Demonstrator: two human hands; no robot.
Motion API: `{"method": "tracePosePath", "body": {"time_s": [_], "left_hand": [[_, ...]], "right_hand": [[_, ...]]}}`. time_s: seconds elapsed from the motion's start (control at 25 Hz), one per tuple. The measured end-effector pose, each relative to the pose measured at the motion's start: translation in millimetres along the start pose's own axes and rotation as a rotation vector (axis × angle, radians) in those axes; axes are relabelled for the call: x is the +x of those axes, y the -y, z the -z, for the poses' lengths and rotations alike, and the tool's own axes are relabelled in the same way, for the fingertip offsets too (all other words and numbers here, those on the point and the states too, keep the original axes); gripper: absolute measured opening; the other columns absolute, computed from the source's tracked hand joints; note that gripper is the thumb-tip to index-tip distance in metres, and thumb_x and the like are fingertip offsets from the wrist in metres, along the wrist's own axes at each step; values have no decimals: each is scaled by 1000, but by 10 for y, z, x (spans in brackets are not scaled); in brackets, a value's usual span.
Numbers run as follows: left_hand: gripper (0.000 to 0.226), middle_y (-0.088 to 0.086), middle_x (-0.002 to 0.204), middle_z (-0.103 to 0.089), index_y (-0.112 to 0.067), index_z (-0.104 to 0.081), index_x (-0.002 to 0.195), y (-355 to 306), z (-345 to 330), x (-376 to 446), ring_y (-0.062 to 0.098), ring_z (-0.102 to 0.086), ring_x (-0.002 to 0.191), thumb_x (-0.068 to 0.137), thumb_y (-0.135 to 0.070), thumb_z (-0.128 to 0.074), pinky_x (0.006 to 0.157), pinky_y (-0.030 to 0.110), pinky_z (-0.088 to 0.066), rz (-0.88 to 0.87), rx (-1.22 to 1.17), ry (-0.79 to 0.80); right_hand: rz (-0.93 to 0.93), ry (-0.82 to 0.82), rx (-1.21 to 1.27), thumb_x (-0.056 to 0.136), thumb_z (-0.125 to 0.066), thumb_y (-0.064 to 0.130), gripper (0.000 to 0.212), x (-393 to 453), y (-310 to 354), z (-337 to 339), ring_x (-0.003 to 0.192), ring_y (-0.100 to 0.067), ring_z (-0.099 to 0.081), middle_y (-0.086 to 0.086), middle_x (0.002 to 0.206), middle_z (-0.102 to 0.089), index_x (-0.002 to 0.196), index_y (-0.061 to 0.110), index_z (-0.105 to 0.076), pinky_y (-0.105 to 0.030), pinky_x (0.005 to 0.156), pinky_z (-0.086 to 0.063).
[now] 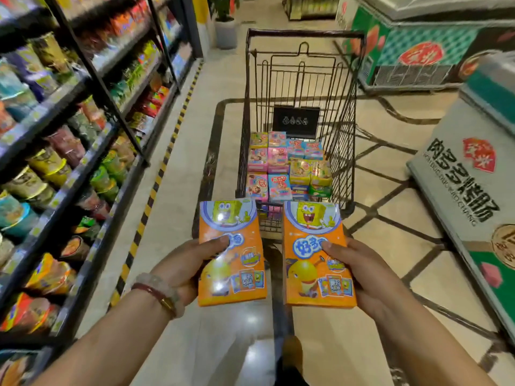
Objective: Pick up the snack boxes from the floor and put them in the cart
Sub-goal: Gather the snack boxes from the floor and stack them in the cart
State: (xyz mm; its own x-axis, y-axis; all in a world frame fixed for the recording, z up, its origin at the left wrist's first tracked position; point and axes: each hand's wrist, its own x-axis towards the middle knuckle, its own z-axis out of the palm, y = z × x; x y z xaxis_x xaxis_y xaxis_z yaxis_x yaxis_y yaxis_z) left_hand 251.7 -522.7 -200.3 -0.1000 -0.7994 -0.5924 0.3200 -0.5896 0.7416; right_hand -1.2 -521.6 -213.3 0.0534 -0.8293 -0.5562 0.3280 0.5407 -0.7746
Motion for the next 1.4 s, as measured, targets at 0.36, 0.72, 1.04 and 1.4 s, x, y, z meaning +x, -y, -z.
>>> {"method": "tracePosePath", "body": {"time_s": [0.36, 0.72, 1.04, 1.4], "left_hand": [[23, 17, 92, -73, -5, -65, 103, -473, -476, 1373, 27, -72, 69, 82, -14, -61, 56, 38, -59, 41, 11, -65], [46, 19, 104, -70, -7, -64, 110, -985, -468, 2559, 38, -67, 95, 68, -25, -70, 87, 55, -51, 148, 55, -93], [21, 8, 92, -74, -18, -68, 93, -957, -447, 3626, 28, -72, 80, 78, -31, -76, 79, 50, -56, 99, 254, -232], [53, 10, 117, -62, -14, -39, 130, -377, -448, 4621, 33, -62, 101, 88, -33, -64, 88, 45, -51, 81, 605, -536]], "right_hand": [[-22, -6, -72, 88, -59, 7, 18, 1227, 801, 287, 68, -28, -72, -22, 95, -72, 104, 1, -65, -40, 61, -60], [-77, -94, -16, 81, -64, 9, 26, 2336, 1169, 187, 71, -30, -72, -20, 98, -72, 107, 6, -64, -40, 56, -59], [-104, -230, -8, 85, -62, 10, 24, 3385, 993, 85, 83, -31, -71, -15, 102, -72, 110, 10, -64, -47, 71, -59], [-184, -288, -83, 88, -64, 11, 26, 4391, 393, 334, 70, -20, -72, -10, 94, -73, 113, 4, -62, -28, 51, -55]]}}
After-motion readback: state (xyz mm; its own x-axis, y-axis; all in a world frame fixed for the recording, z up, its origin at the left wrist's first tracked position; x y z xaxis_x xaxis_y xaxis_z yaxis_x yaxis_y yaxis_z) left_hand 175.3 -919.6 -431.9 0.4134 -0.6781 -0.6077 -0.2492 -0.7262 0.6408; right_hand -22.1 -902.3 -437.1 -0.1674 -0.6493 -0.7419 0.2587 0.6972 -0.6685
